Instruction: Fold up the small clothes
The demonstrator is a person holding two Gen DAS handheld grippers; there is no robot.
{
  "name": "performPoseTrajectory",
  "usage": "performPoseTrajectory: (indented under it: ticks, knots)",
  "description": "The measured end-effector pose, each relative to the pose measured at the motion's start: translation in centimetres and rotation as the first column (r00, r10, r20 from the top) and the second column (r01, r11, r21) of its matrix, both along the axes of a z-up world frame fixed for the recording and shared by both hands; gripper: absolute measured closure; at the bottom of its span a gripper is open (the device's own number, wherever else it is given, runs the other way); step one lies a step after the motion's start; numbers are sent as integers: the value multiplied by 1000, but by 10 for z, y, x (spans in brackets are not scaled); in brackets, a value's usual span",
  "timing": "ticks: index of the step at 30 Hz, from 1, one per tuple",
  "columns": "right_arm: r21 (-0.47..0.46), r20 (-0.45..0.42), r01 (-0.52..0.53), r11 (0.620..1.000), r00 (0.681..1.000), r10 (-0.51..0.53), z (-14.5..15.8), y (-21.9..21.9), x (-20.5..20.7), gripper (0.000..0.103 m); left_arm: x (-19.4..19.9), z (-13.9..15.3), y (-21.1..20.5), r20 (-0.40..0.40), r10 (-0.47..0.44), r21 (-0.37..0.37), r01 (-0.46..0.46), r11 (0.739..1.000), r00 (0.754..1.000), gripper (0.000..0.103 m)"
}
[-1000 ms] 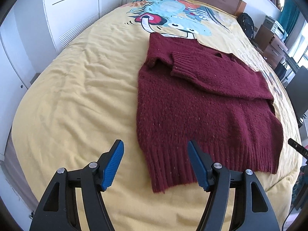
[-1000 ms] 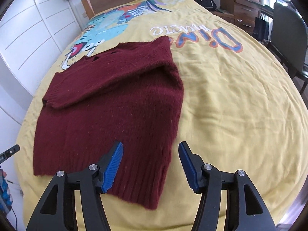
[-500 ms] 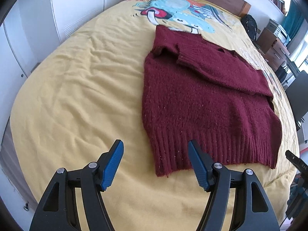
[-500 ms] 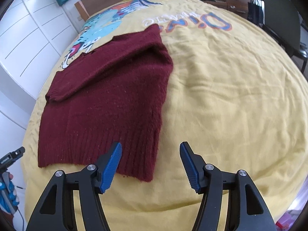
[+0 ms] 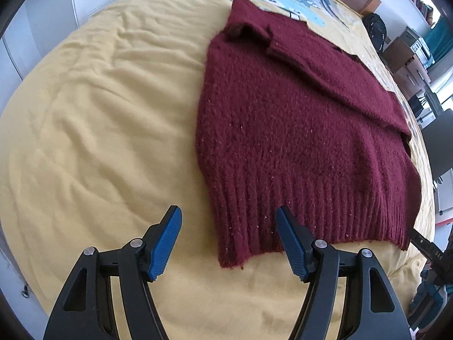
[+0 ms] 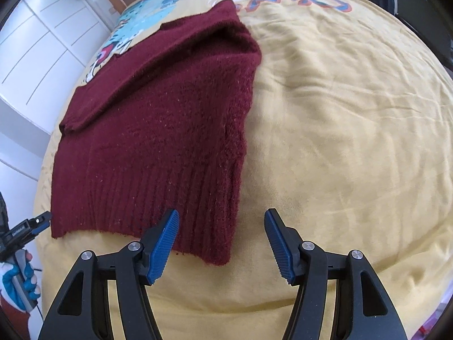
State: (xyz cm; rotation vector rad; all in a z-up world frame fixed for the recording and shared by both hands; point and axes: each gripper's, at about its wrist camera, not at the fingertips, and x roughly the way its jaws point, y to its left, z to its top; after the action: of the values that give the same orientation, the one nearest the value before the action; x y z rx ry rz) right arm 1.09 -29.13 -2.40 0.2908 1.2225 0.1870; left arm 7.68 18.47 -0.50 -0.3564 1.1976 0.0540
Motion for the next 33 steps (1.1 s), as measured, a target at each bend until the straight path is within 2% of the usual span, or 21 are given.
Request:
performPoseTrajectory:
  ticks: [6, 10, 14, 17, 20, 26, 29, 31, 32, 33]
  knots:
    - [5, -28, -24, 1000, 999, 24, -10, 7, 4, 39, 2, -20, -1, -48, -2, -54, 0, 999, 999, 40]
    - [51, -47, -13, 999, 999, 15, -18, 7, 8, 39, 3, -25, 2, -49, -12, -110, 7, 994, 999, 40]
    - [52, -52, -23, 998, 998, 26, -22, 12, 12, 40, 3, -24, 2, -44, -31, -135, 25, 991, 999, 40]
    - [62, -49, -40, 997, 998, 44, -20, 18, 15, 49, 4, -23, 0, -39, -35, -124, 30, 992, 999, 43]
    - [65, -50, -48, 997, 997, 51, -20, 22, 16, 52, 7, -24, -4, -41, -43, -114, 38, 993, 998, 51]
    - [86, -54, -19, 996, 998, 24, -23, 18, 15, 58, 4, -24, -4, -43, -39, -133, 33, 991, 998, 55]
    - [98, -58, -5, 995, 998, 11, -24, 15, 12, 70, 6, -25, -7, -43, -47, -141, 41, 989, 998, 62]
    - [117, -52, 1, 993, 999, 5, -23, 13, 11, 84, 5, -24, -8, -39, -50, -136, 45, 990, 998, 74]
    - [118, -47, 0, 993, 999, 6, -22, 13, 10, 87, 7, -24, -9, -38, -51, -139, 45, 989, 998, 84]
    - [117, -44, -2, 993, 999, 7, -21, 13, 10, 88, 9, -24, -10, -36, -47, -142, 41, 989, 998, 87]
